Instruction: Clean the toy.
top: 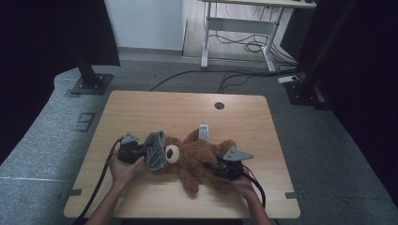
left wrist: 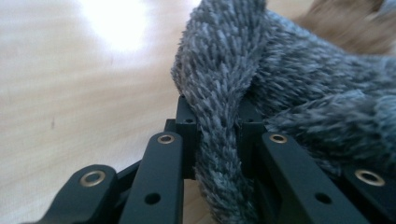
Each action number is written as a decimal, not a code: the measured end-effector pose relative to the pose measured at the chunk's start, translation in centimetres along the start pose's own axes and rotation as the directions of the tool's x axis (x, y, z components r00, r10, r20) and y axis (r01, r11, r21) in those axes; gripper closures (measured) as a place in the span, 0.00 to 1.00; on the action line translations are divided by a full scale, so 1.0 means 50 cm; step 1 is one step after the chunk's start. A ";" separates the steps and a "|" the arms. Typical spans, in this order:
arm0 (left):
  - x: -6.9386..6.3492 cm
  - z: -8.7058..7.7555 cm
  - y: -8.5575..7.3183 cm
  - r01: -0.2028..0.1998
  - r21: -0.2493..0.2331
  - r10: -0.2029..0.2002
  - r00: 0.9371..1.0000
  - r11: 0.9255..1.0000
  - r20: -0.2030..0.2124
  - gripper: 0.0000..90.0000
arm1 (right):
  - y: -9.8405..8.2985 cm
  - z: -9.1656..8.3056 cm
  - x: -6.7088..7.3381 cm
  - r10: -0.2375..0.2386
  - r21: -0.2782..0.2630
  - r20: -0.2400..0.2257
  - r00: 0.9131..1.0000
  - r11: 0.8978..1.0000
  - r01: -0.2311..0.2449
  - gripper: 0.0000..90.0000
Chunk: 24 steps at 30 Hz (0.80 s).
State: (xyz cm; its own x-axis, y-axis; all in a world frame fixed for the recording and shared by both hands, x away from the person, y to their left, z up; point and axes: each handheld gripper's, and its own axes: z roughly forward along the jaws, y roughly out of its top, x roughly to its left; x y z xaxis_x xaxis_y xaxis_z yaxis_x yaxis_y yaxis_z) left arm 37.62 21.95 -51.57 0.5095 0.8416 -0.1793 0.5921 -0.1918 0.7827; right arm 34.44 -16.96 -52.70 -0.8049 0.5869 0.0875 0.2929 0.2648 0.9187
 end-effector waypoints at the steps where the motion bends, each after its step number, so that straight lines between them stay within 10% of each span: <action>1: -0.002 0.014 -0.013 -0.022 0.046 0.024 0.999 0.999 -0.029 0.86 | 0.000 0.000 0.000 0.000 0.000 0.001 1.000 1.000 0.000 0.65; 15: -0.019 0.008 -0.051 -0.117 0.121 0.122 0.992 0.986 -0.042 0.86 | -0.003 -0.005 -0.002 0.005 -0.003 -0.003 1.000 1.000 -0.005 0.64; 20: -0.013 -0.031 -0.013 -0.076 -0.006 0.076 0.997 0.997 -0.033 0.86 | -0.003 -0.005 -0.004 0.003 -0.003 -0.009 1.000 1.000 -0.003 0.64; 24: -0.038 -0.052 0.050 -0.093 -0.111 0.093 0.996 0.989 -0.009 0.86 | -0.003 -0.005 -0.005 0.000 -0.001 -0.015 1.000 1.000 0.000 0.64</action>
State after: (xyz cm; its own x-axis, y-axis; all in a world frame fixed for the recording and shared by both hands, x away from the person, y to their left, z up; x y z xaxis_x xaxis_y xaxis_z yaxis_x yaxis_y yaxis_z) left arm 36.51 21.20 -47.71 0.5566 0.8247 -0.1005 0.4692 -0.2123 0.8572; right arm 34.49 -17.35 -52.74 -0.8126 0.5753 0.0935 0.2924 0.2636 0.9193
